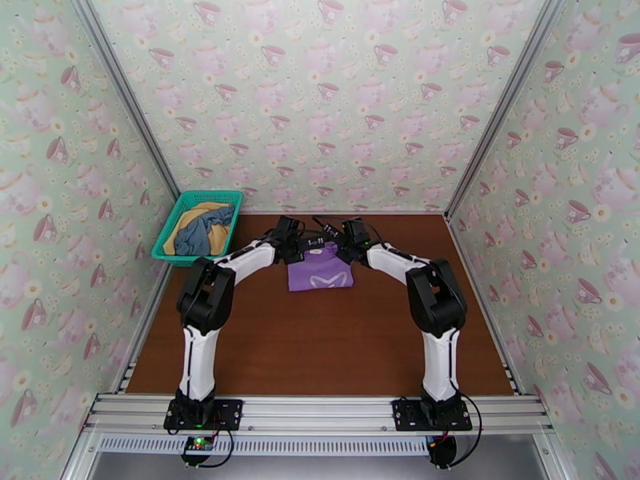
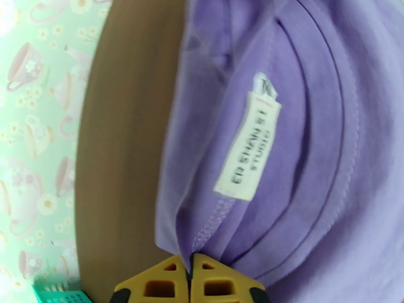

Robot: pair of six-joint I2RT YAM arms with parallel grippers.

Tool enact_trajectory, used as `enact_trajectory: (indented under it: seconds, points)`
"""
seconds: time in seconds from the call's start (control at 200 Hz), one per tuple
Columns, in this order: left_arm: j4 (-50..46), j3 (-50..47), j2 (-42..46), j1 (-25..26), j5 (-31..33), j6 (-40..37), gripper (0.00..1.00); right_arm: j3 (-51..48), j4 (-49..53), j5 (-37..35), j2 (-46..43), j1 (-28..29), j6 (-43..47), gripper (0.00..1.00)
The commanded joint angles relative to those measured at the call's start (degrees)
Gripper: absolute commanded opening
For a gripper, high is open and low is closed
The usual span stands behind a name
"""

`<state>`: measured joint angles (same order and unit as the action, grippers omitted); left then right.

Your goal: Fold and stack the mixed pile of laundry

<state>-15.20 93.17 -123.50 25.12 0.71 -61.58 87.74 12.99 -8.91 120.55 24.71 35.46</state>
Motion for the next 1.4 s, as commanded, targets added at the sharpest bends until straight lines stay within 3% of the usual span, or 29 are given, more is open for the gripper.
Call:
enact_trajectory:
  seconds: [0.0,0.1,0.14,0.245,0.3,0.421,0.576,0.701,0.776,0.856,0.967,1.072,1.222,1.392]
  points:
    - [5.11,3.25,-2.22,-0.47,0.26,-2.03,0.00,4.19,0.43,-3.48,2.49,-0.45,-4.49,0.00]
    - [8.51,3.89,-3.97,-0.60,0.08,-2.22,0.13,5.65,0.94,-4.89,4.14,-0.63,-6.70,0.00]
    - [9.13,4.19,-4.86,-0.60,0.21,-2.38,0.23,5.62,0.52,-5.31,4.25,-0.71,-7.64,0.09]
    - [9.87,5.34,-6.72,-0.60,1.15,-1.23,0.67,4.63,-1.08,-5.90,3.26,-1.27,-11.56,0.34]
    - [11.54,5.44,-7.06,-0.60,1.70,1.08,0.78,3.53,-2.14,-5.64,1.19,-1.80,-13.79,0.44]
    - [17.20,5.32,-6.20,-0.60,5.23,6.22,0.99,-1.46,-5.08,-4.04,-6.36,-2.86,-17.17,0.55]
    - [31.02,1.23,-0.15,-0.51,15.88,11.07,1.00,-8.58,-4.78,1.66,-20.64,-3.26,-19.44,0.57]
    - [36.52,-2.11,8.09,0.03,30.30,16.77,1.00,-8.21,8.04,10.42,-28.43,-3.13,-27.09,0.53]
    - [32.29,-4.30,14.67,0.42,38.83,24.41,1.00,-5.49,19.11,12.26,-28.99,-2.23,-35.41,0.48]
    - [16.45,-5.36,22.79,0.63,42.92,38.02,1.00,-5.36,26.69,16.58,-28.46,0.30,-40.75,0.39]
    - [-12.54,-4.59,31.71,-1.24,37.72,61.42,1.00,-10.47,27.47,14.57,-27.51,8.34,-47.96,0.42]
    - [-25.85,-9.11,39.42,-5.79,26.90,74.78,0.99,-12.03,26.36,15.41,-22.63,13.66,-56.74,0.42]
    - [-32.61,-16.23,47.82,-11.28,19.63,79.15,0.98,-11.00,23.84,10.91,-15.30,17.49,-62.74,0.54]
    - [-37.85,-18.22,52.56,-17.64,15.25,79.64,0.98,-5.76,25.32,5.16,-6.98,17.56,-63.36,0.56]
